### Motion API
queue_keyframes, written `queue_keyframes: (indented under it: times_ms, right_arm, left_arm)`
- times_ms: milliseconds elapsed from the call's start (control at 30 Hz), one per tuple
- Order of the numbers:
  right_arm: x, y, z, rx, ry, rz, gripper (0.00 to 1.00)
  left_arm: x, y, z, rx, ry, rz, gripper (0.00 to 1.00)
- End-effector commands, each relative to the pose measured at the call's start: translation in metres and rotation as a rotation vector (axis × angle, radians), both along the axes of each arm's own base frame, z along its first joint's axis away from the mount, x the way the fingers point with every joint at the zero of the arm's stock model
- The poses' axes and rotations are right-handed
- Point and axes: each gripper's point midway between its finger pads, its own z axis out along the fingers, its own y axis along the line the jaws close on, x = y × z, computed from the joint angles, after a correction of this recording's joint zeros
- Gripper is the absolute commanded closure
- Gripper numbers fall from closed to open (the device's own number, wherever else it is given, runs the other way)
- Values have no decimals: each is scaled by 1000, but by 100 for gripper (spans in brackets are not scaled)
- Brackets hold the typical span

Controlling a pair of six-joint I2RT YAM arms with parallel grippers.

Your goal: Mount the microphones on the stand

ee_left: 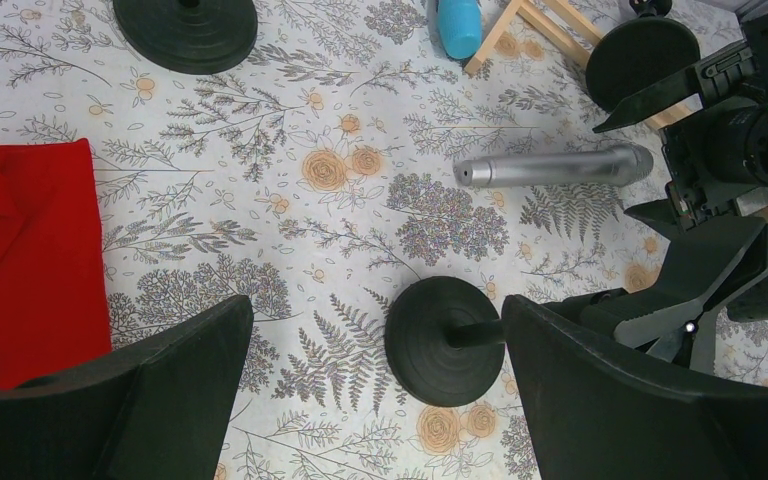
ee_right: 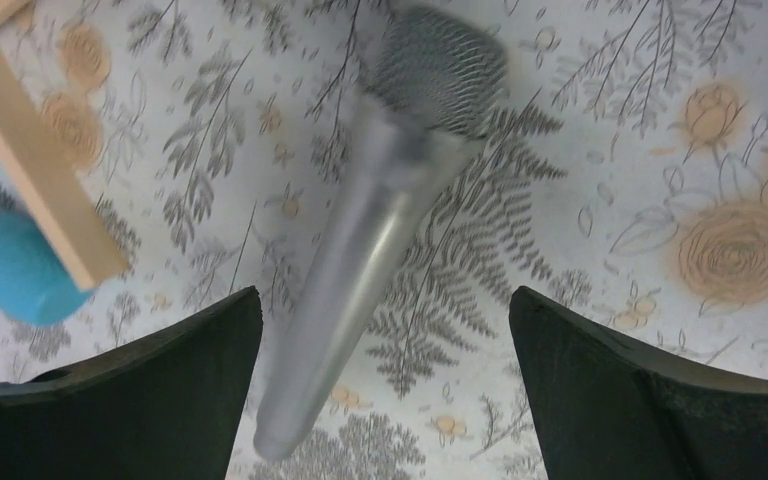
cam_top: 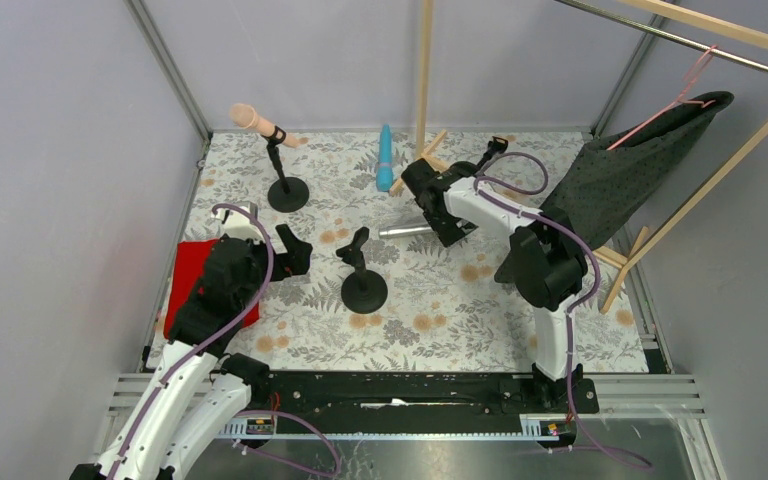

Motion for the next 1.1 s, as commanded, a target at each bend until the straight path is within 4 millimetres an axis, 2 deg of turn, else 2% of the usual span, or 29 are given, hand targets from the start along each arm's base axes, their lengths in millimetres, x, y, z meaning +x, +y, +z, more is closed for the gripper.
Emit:
queue_keyframes:
  times_ms: [0, 267, 400, 633, 800, 867, 1067]
  right_arm:
    - [5, -22, -20, -32, 45, -45, 1]
    - [31, -40, -24, -123, 47, -41, 4]
    - [45, -46, -33, -150, 69, -18, 7]
    - [43, -61, -34, -221, 84, -8, 12]
    - [41, -73, -25, -286, 54, 37, 19]
    - [42, -70, -23, -273, 46, 79, 21]
    - [50, -40, -29, -146, 25, 215, 28]
  left_arm:
    - [5, -2, 12, -17, -56, -7, 1]
    - [5, -2, 12, -17, -56, -8, 1]
    - [5, -2, 12, -16, -53, -7, 1]
    - [5, -2, 11, -14, -51, -7, 1]
    - [6, -4, 10, -16, -47, -14, 1]
    - [6, -4, 10, -15, -44, -14, 1]
    - [6, -4, 9, -16, -44, -15, 1]
